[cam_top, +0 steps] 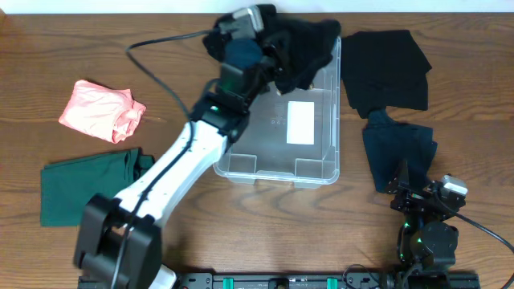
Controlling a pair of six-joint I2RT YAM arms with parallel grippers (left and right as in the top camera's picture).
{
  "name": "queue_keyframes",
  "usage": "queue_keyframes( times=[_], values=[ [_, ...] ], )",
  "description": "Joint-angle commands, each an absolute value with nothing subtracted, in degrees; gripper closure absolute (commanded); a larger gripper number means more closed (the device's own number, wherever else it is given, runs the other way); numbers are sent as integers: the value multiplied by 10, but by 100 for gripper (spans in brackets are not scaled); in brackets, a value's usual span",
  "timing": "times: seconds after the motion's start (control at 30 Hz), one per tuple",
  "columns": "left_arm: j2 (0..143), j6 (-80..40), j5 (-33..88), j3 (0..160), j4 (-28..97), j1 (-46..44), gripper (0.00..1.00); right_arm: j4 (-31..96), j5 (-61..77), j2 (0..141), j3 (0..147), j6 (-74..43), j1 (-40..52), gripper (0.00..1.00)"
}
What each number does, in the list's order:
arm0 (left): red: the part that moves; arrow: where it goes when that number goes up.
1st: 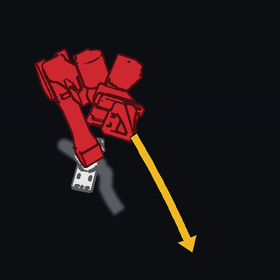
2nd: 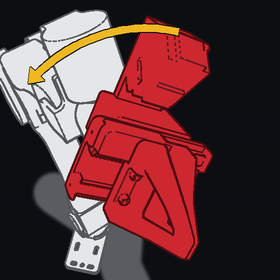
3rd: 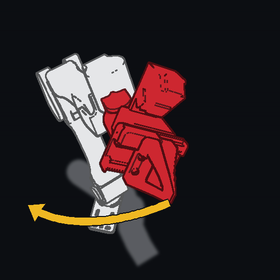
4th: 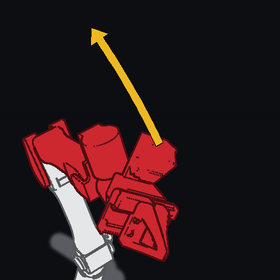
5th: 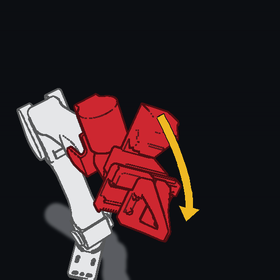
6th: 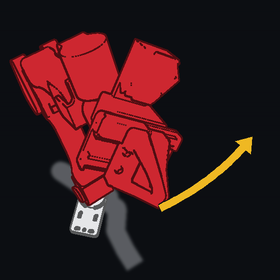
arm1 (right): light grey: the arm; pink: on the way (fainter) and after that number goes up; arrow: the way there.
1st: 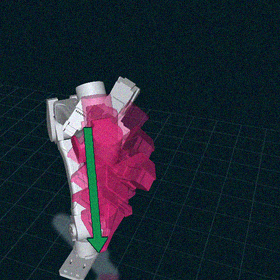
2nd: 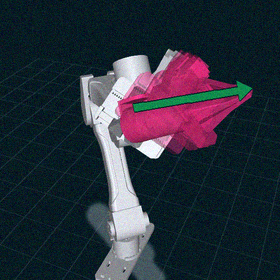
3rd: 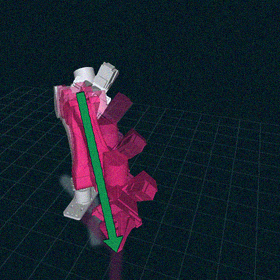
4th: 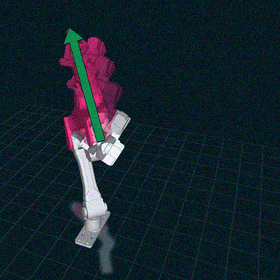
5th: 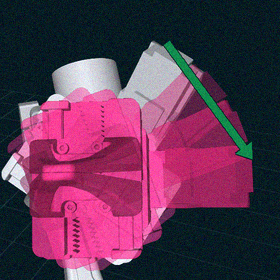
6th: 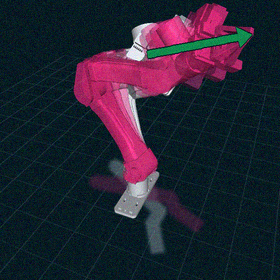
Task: Pack container
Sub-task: 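Lower the black sweater into the container with the left gripper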
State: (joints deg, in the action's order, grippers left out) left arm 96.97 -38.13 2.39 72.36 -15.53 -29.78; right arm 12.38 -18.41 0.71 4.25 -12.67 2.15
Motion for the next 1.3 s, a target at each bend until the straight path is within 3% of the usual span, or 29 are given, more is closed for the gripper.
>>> queue_keyframes(
  times=[0.0, 0.27, 0.67, 0.8, 1.1, 1.17, 1.23, 1.27],
  values=[
    [989, -359, 4, 761, -168, -303, 94, 124, -184, 5, 41, -133, 19, 1],
    [1027, -380, -51, 761, -73, -324, 94, 124, -184, 5, 41, -133, 19, 1],
    [1027, -528, -56, 761, 70, -378, 94, 124, -184, 5, 41, -133, 19, 1],
    [1026, -565, -50, 761, 88, -389, 86, 124, -184, 5, 41, -133, 19, 1],
    [1023, -578, 19, 761, 120, -390, 83, 124, -184, 5, 41, -133, 19, 1],
    [1023, -585, 39, 761, 129, -390, 59, 124, -184, 5, 41, -133, 19, 1],
    [1022, -599, 52, 761, 133, -390, 16, 124, -184, 5, 41, -132, 19, 1],
    [1022, -603, 62, 761, 132, -390, 10, 124, -184, 5, 41, -133, 19, 1]
  ],
)
